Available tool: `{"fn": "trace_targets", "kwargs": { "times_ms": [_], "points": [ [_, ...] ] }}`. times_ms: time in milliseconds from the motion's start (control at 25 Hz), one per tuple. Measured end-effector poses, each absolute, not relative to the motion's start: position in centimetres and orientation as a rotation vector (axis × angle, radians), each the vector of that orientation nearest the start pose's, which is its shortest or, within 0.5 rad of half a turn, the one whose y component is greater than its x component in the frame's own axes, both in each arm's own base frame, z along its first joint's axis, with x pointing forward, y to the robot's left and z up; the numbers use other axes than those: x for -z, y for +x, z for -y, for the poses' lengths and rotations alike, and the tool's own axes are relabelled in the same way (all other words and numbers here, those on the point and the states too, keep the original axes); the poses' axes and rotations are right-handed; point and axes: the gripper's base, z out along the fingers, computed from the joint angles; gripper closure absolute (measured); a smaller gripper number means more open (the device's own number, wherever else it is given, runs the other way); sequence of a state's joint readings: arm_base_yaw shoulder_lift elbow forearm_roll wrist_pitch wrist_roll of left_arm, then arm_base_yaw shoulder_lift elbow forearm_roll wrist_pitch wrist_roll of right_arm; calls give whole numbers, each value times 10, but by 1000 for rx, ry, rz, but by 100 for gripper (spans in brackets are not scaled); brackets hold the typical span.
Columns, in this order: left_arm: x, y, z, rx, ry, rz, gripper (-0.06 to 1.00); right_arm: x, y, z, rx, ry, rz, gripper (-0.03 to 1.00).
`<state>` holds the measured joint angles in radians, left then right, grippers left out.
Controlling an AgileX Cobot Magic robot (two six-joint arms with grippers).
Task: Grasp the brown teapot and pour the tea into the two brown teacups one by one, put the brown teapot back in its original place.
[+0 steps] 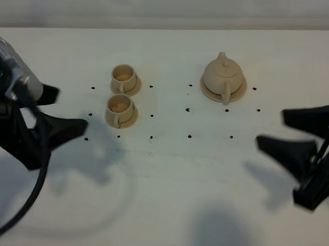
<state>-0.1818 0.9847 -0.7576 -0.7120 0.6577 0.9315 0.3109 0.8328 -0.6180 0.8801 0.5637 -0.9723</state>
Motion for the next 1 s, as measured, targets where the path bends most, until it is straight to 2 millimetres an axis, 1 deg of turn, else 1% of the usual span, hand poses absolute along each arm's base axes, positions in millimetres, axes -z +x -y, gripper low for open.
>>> {"fn": "trace_targets", "kwargs": {
  "times_ms": [120, 240, 400, 480, 560, 680, 760, 920, 1000],
  "points": [
    [-312, 187, 61, 287, 663, -2121, 26, -306, 148, -75, -489, -649, -1979, 47],
    [-311, 191, 46, 227, 518, -2180, 28, -305, 153, -65, -452, -564, -2019, 47],
    [-318, 188, 26, 173, 330, -2184, 29, -303, 155, -55, -390, -500, -2075, 47],
    [-323, 182, 17, 150, 240, -2167, 29, -308, 156, -51, -333, -497, -2096, 47],
    [-329, 174, 9, 129, 164, -2147, 29, -317, 157, -48, -287, -474, -2116, 47],
    [-335, 162, 5, 103, 111, -2133, 29, -328, 157, -42, -213, -437, -2145, 47],
    [-337, 154, 2, 75, 76, -2143, 29, -332, 157, -38, -176, -412, -2161, 47],
    [-337, 138, -7, -27, -11, -2192, 29, -333, 157, -37, -176, -379, -2176, 48],
    [-339, 128, -9, -59, -35, -2197, 29, -332, 159, -40, -184, -394, -2182, 48]
  ]
}}
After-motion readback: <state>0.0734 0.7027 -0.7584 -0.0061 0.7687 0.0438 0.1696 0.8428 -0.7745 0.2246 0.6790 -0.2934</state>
